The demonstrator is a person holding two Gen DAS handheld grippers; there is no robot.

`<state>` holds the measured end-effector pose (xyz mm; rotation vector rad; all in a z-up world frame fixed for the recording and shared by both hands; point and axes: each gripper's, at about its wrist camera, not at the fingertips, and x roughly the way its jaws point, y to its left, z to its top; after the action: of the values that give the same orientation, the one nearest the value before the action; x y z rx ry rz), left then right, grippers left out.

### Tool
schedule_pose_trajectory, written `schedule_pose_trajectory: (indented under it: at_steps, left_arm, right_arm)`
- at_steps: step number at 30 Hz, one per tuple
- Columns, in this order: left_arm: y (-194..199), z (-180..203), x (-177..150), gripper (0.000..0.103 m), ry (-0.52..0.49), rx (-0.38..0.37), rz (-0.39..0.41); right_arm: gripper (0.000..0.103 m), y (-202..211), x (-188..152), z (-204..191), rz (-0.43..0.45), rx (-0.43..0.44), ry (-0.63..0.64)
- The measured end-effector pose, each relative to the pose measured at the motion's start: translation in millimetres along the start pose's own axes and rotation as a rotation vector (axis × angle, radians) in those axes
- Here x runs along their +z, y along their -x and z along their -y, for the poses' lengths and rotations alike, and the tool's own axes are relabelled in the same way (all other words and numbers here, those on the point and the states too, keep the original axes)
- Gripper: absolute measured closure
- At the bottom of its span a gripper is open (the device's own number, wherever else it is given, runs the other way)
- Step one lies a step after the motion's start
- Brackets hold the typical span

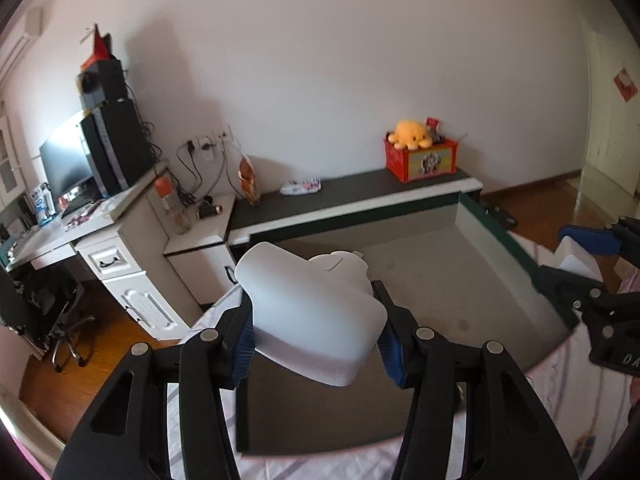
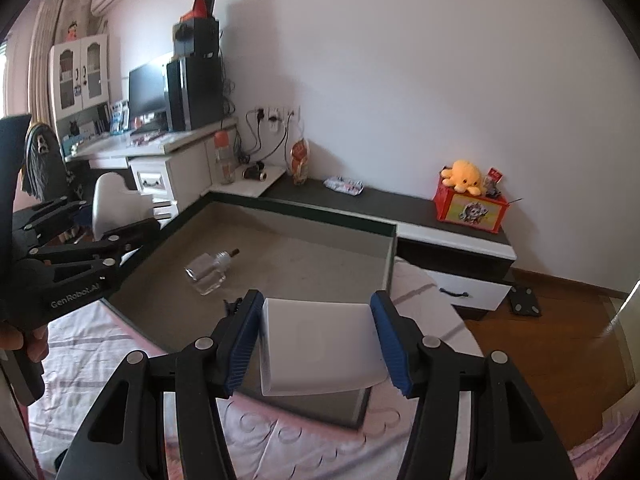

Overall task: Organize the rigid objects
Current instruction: 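Lower the dryer and charger into the pink box and open both tools, then withdraw both tools from the box back toward the items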

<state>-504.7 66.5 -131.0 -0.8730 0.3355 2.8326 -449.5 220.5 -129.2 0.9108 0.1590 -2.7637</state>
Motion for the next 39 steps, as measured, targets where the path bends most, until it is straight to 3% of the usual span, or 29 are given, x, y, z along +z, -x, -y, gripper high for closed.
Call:
schedule_pose_trajectory:
  at_steps: [8,17,19,20,23,26,29,34,36,38,39]
  left_arm:
    - [-48,14,-15,0.05,-0.046,-0.012,-0.105]
    - [-54,15,-23,0.051,-0.05,-0.007,-0.132]
    - [-52,13,-21,0.047,-0.042,-0.009,-0.125]
    - [-48,11,-21,0.039,-0.035,-0.005,-0.111]
    - [-31,5,-17,0.021,-0.008,0.022,-0.072]
    - [-4,-4,-17,0.008,0.028,0.036,-0.016]
    - [30,-13,-23,0.003,0.057,0.066,0.037]
    - [95,-28,-37,0.0,0.097,0.121,0.13]
    - [120,-33,-44,0.0,0.113,0.132,0.161]
    - [143,-36,-51,0.0,0.132,0.148,0.184]
    - [156,-38,-56,0.0,0.14,0.149,0.201]
  right_arm:
    - [0.046,-64,-8,0,-0.12,0.039,0.021]
    - [0.046,-81,-19,-3,-0.155,0.042,0.027]
    - [0.046,-79,-18,-3,-0.143,0.048,0.027]
    - [0.046,-77,-18,-4,-0.134,0.045,0.03]
    - [0.044,-69,-14,-6,-0.105,0.048,0.032]
    - [0.031,-58,-11,-9,-0.081,0.031,0.036]
    - [0.022,-37,-8,-12,-0.049,0.023,0.032]
    - [0.02,18,-10,-22,0.03,0.018,0.015]
    - [0.013,44,-14,-28,0.072,-0.015,0.007]
    - [0.0,69,-21,-34,0.115,-0.031,0.0]
    - [0.0,85,-24,-37,0.142,-0.04,-0.002]
